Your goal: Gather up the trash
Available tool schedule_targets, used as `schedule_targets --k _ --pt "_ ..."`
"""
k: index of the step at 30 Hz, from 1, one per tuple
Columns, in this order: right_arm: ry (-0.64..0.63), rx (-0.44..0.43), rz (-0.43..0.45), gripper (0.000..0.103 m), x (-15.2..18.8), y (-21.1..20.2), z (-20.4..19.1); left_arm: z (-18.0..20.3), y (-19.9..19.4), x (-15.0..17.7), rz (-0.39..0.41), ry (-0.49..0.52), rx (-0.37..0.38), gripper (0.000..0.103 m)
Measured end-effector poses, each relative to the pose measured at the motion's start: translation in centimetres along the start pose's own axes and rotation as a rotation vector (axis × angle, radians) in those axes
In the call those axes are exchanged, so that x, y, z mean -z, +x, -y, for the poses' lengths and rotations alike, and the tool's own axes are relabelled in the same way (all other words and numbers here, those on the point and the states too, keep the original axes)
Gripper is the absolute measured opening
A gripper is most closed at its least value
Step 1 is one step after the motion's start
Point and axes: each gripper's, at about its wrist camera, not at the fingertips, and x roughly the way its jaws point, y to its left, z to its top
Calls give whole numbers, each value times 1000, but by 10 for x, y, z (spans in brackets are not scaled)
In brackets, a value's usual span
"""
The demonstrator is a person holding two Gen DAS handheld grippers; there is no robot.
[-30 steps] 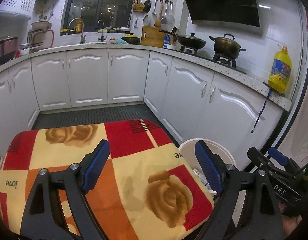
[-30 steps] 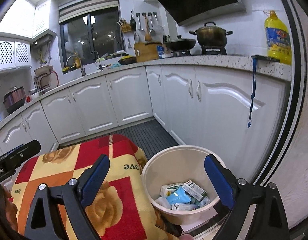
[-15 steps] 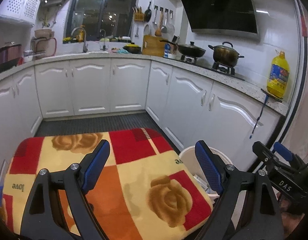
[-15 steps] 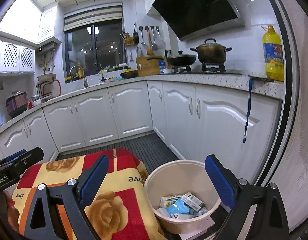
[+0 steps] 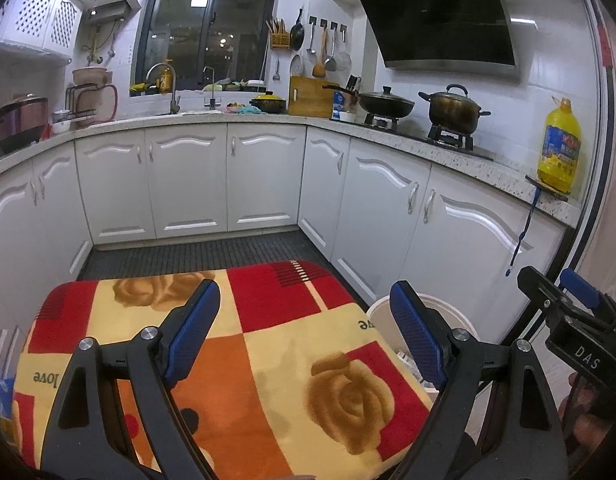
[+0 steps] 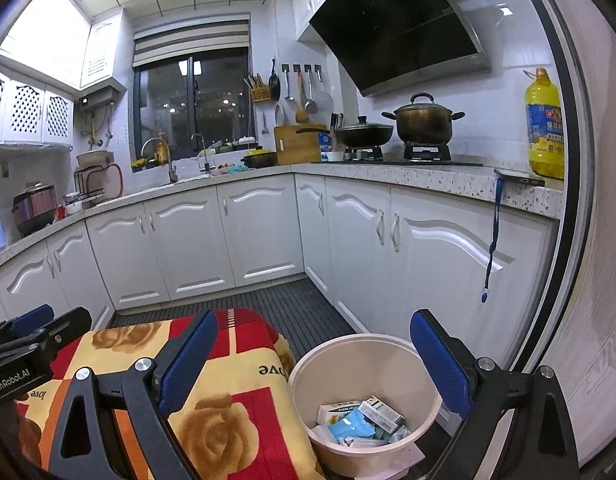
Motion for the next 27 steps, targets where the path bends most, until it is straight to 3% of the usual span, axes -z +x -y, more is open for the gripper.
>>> schedule_targets --k 27 --pt "1 3 -6 96 -6 1 -2 11 3 5 33 38 -30 87"
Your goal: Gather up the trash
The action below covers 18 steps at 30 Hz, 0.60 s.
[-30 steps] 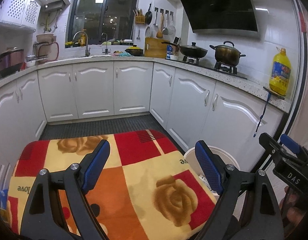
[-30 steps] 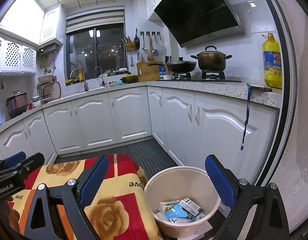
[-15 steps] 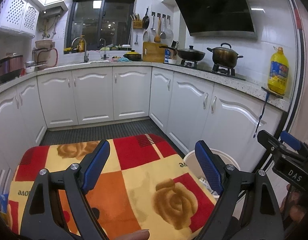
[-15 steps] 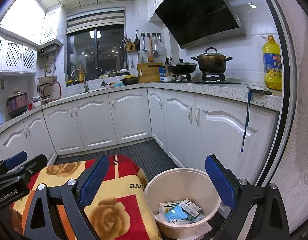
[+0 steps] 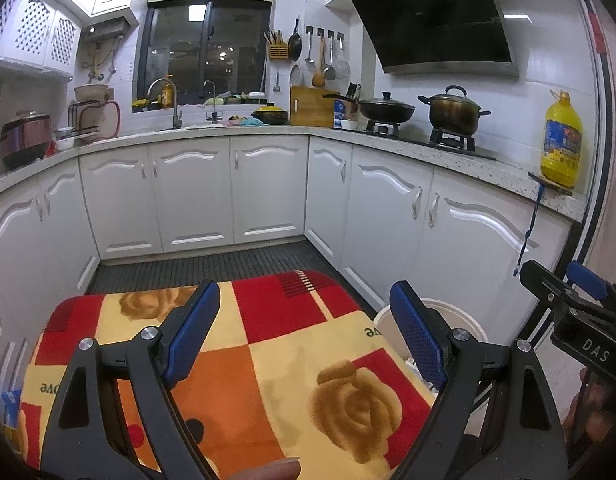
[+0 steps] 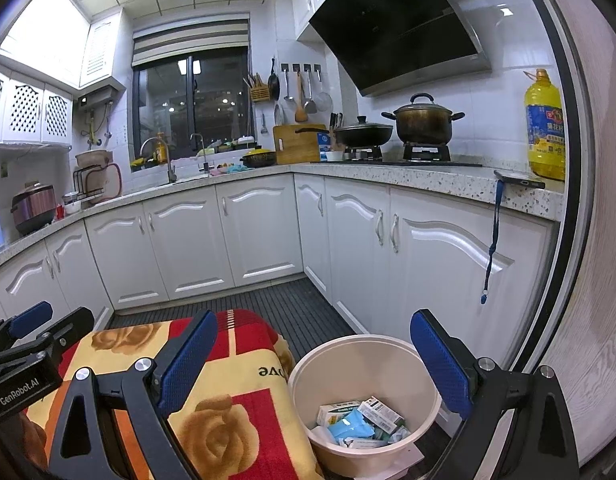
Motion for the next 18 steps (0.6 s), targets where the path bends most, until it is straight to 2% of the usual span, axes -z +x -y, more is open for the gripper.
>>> schedule_targets --k 6,18 --pt "2 3 -9 96 0 2 0 0 2 0 -13 1 22 87" --pt "1 3 -9 96 0 3 1 1 6 1 -18 18 1 87"
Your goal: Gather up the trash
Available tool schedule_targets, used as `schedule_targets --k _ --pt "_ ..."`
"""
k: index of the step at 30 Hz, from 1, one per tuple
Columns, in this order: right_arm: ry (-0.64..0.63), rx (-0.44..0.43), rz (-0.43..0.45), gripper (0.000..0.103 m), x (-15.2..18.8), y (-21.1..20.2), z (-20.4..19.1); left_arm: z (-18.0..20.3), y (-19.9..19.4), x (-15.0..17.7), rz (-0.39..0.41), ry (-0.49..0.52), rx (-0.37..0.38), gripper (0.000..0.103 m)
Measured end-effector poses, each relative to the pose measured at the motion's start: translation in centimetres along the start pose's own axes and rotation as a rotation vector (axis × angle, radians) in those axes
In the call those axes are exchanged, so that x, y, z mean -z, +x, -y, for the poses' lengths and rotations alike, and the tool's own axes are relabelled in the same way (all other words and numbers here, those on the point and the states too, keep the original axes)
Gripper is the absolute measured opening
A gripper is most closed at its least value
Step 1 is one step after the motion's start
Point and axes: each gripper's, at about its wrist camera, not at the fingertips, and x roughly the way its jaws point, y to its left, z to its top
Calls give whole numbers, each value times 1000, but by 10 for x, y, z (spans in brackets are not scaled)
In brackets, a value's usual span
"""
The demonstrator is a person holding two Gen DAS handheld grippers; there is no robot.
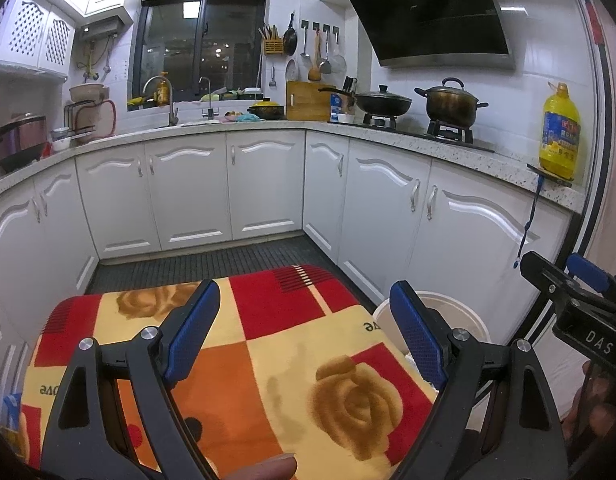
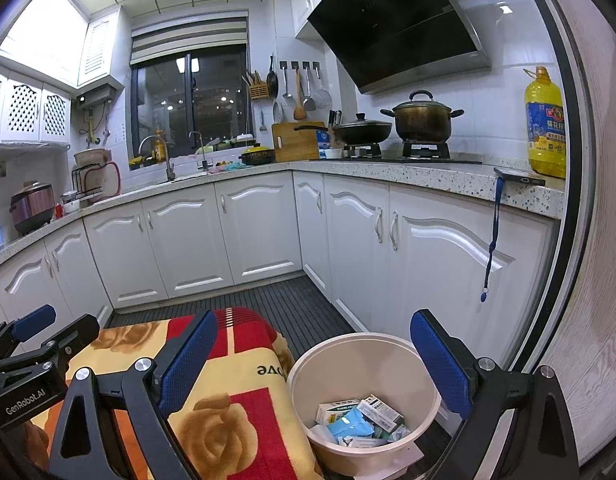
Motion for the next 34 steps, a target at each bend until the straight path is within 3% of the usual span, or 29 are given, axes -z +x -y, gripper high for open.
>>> schedule_targets --k 34 --pt "-2 3 -24 96 4 12 2 -11 14 8 -40 -21 33 87"
